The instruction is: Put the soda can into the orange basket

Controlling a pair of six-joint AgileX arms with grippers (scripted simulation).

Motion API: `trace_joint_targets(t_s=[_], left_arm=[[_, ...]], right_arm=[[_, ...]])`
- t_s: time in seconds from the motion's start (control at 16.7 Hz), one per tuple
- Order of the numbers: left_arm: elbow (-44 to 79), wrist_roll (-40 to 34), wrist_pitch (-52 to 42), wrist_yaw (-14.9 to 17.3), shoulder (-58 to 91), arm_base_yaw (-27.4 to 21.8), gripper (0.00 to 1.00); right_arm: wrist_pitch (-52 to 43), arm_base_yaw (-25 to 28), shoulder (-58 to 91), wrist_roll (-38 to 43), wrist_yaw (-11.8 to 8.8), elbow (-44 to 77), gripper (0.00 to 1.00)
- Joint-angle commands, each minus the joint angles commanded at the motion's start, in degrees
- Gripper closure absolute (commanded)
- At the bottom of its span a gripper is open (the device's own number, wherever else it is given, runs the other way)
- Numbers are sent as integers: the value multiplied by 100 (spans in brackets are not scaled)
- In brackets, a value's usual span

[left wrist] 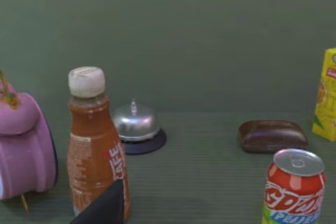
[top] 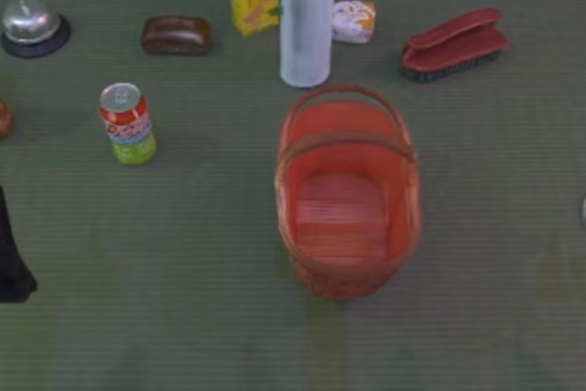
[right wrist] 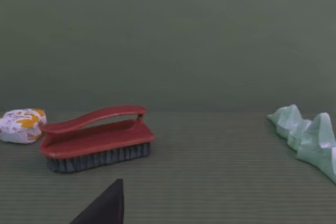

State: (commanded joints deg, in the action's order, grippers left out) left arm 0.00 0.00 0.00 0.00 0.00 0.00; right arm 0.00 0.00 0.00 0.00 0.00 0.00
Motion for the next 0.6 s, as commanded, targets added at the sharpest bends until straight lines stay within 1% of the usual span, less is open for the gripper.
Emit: trace_joint_targets(t_s=[0.18,0.3,0.42,0.6], left_arm=[[39,16,-48,8,55,-13,0],[247,99,-292,41,339,-72,0],[627,243,-712,86,851,-162,0],[1521,564,-1590,155,1994,-330,0]], right_arm=[[0,0,0,0,0,0,0],[0,0,0,0,0,0,0],[0,0,0,0,0,0,0],[0,0,0,0,0,0,0]])
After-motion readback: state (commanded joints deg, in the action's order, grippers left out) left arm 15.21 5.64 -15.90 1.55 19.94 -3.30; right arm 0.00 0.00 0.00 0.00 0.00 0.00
